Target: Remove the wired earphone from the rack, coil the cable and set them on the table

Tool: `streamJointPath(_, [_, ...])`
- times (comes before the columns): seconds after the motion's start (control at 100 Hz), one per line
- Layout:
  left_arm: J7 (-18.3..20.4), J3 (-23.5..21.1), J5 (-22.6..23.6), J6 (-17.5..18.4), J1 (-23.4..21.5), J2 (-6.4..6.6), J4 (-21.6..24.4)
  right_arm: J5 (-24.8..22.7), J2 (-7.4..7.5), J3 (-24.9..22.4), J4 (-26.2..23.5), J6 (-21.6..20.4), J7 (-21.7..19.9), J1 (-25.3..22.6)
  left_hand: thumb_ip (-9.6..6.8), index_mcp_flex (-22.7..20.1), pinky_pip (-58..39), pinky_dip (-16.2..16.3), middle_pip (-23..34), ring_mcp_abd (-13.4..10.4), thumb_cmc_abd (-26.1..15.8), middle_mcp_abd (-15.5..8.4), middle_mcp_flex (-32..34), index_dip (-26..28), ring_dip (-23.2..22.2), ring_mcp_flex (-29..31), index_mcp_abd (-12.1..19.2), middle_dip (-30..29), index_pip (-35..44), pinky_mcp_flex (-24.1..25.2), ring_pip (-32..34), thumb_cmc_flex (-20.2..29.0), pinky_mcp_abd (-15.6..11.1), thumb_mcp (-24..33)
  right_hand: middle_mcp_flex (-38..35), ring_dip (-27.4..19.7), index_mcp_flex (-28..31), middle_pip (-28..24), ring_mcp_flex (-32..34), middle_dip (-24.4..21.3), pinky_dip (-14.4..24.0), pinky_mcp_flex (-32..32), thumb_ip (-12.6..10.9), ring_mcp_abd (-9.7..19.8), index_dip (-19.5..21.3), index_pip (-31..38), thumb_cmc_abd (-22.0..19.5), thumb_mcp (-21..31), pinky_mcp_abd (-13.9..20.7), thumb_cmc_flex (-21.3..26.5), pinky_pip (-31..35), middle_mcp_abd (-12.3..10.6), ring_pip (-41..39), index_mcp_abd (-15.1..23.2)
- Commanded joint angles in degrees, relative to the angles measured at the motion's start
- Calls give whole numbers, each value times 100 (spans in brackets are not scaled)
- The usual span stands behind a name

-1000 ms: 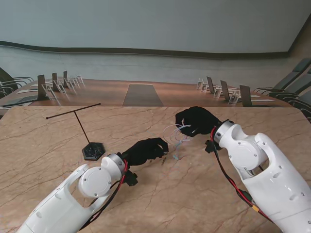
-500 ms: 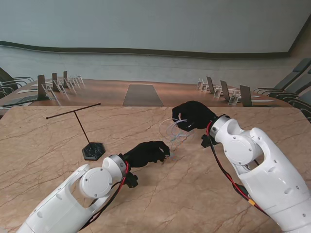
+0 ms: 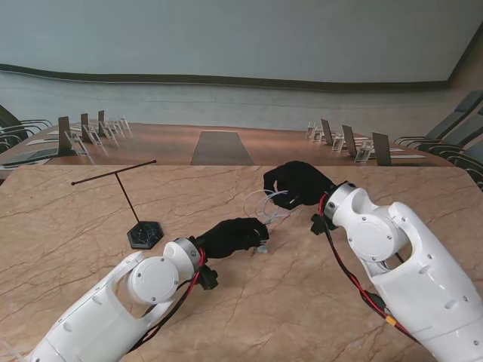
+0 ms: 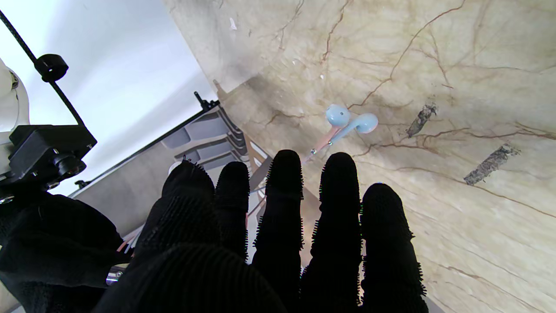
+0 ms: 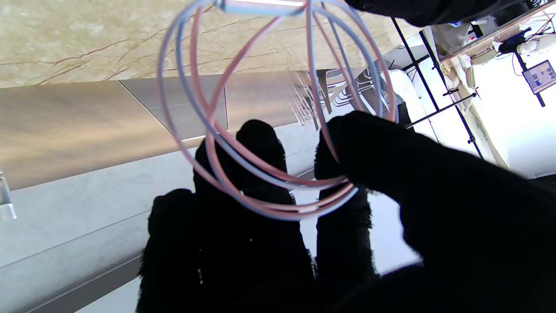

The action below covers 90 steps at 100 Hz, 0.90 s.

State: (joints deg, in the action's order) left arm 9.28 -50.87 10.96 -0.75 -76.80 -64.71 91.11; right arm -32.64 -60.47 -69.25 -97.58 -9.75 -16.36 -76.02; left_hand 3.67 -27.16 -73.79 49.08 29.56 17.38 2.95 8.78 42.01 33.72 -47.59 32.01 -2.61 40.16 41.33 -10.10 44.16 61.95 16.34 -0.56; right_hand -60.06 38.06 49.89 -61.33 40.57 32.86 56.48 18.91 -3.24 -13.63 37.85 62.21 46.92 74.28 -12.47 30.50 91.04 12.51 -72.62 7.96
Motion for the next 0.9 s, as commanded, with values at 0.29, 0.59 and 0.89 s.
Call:
streamJointPath(0.29, [55, 19, 131, -102, 16, -9, -38, 10, 1, -103, -180, -49, -12, -151, -197, 310, 58, -6, 390, -128, 295, -50, -213, 539, 75, -192, -4, 112, 349, 108, -52, -317, -172, 73, -90, 71, 556, -104, 330, 66, 63, 65, -603, -589, 125, 734, -144, 804, 331, 308, 10, 739, -451, 616])
streamJointPath(0.59, [37, 29, 155, -125, 41, -15, -60, 43, 9, -161, -234, -117, -40, -177, -192, 343, 91, -5, 182, -142, 194, 2, -335, 240, 104, -270, -132, -5, 43, 149, -110, -380, -204, 67, -95, 64, 553, -94, 334, 73, 52, 77, -602, -585, 106, 733, -164, 801, 319, 296, 9, 731, -456, 621])
streamJointPath(0.89, [-16, 13, 212, -123, 54, -25, -91, 41, 21, -179, -265, -87, -97, -230, -190, 369, 124, -10, 146, -156, 143, 8, -399, 197, 119, -326, -167, -46, -62, 192, -141, -427, -225, 57, -98, 56, 560, -82, 333, 76, 44, 77, -607, -598, 100, 735, -159, 796, 314, 312, 9, 753, -453, 595])
